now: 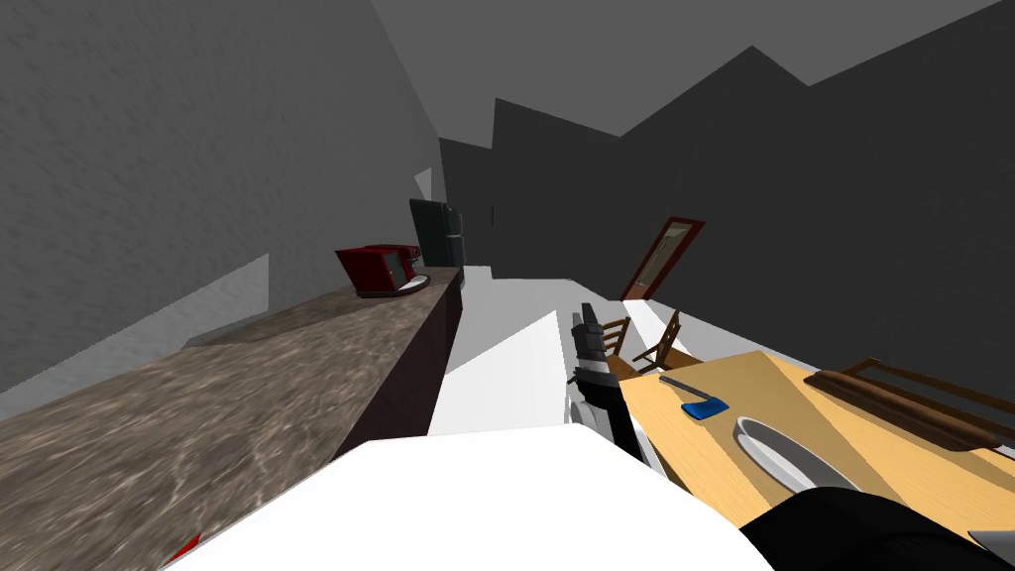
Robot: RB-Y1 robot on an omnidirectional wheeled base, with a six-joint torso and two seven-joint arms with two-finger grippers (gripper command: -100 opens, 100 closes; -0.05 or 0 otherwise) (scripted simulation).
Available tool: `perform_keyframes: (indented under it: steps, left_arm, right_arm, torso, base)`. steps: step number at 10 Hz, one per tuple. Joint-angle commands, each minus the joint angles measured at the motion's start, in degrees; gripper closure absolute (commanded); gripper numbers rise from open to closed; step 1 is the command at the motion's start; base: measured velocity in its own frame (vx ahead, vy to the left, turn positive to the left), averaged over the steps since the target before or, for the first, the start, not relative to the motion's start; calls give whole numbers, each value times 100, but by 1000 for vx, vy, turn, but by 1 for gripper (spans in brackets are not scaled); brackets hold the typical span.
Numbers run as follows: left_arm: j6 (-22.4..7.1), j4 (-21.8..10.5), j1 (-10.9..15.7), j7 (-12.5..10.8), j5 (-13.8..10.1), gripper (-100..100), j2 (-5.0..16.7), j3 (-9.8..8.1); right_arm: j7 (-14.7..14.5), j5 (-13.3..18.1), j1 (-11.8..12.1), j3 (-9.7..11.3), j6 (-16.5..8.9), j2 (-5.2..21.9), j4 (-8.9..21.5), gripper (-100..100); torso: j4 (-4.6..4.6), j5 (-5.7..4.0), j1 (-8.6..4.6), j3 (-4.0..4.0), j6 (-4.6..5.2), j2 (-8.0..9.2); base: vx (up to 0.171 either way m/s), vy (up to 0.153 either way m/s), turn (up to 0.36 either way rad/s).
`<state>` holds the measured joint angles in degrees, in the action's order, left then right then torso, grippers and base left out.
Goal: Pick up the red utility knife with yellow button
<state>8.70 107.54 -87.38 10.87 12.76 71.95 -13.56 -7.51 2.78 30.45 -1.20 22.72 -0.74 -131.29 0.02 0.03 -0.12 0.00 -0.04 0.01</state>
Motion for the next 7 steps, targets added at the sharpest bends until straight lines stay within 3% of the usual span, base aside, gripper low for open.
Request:
perform_keyframes:
  steps: [1, 2, 5, 6, 7]
  left_arm:
    - [0, 0, 0, 0, 0, 0, 0, 0]
    - [8, 128, -226, -38, -38, 100, 87, -220]
    - [3, 296, -502, -75, -79, 100, 180, -487]
    - [-6, 268, -442, -71, -73, 100, 169, -429]
    - [-6, 274, -451, -74, -75, 0, 171, -439]
  right_arm:
    - [0, 0, 0, 0, 0, 0, 0, 0]
    - [0, 0, 0, 0, 0, 0, 0, 0]
    - [0, 0, 0, 0, 0, 0, 0, 0]
    - [0, 0, 0, 0, 0, 0, 0, 0]
    - [0, 0, 0, 0, 0, 0, 0, 0]
  torso:
    - [0, 0, 0, 0, 0, 0]
    - [0, 0, 0, 0, 0, 0]
    - [1, -3, -5, 4, -2, 6]
    - [1, -2, -4, 4, -1, 6]
    - [1, -1, -2, 2, 0, 4]
  base:
    - [0, 0, 0]
    - [-7, -1, 89]
    - [-14, -2, 53]
    - [-6, 0, 4]
    - [0, 0, 0]
